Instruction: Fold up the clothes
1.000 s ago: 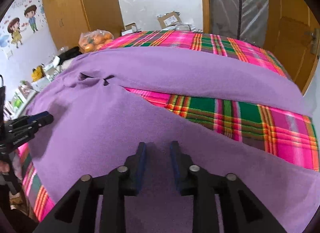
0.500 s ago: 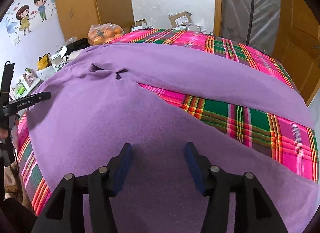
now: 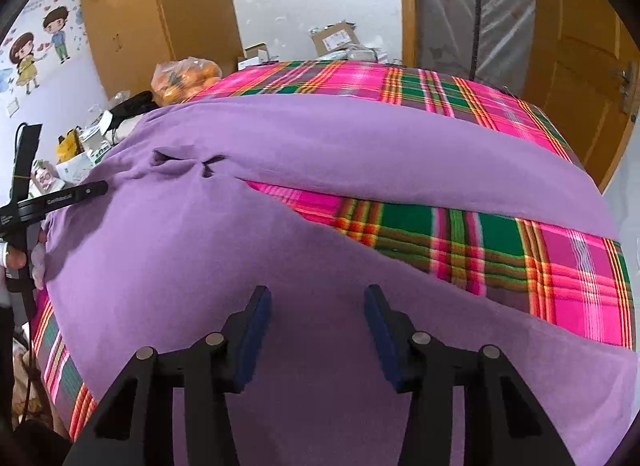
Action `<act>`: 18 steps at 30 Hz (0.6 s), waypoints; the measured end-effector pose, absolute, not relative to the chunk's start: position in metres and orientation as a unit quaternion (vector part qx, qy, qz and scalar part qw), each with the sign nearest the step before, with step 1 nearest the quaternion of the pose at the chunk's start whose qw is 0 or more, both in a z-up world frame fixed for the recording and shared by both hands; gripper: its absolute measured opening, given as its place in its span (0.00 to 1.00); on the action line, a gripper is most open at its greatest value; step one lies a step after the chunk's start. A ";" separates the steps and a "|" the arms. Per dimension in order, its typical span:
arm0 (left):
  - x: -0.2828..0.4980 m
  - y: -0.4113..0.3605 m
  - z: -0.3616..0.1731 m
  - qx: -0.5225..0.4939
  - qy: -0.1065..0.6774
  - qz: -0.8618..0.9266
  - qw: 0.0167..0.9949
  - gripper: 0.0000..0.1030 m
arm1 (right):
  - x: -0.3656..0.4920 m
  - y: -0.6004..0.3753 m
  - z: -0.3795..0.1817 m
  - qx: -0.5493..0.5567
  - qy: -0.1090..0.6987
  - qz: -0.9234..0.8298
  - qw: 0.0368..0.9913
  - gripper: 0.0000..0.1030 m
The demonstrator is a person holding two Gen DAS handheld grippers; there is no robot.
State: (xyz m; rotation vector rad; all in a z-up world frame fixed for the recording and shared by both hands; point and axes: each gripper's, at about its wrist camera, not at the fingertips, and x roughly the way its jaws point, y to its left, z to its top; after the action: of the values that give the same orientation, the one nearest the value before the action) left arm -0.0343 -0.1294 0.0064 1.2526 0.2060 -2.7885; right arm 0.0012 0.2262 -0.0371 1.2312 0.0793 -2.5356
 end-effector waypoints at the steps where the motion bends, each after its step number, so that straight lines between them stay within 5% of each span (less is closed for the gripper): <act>1: -0.032 -0.130 0.009 0.406 0.070 -0.910 0.040 0.28 | 0.000 0.228 -0.036 0.431 0.026 -0.888 0.158 0.48; 18: 0.000 -0.110 0.065 0.343 0.093 -0.933 0.051 0.28 | 0.003 0.221 -0.013 0.405 0.013 -0.895 0.187 0.48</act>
State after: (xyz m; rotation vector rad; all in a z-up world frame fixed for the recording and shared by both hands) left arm -0.0003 -0.1100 0.0654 1.0451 0.2828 -2.8397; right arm 0.0026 0.2206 -0.0128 1.1410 0.0368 -2.5192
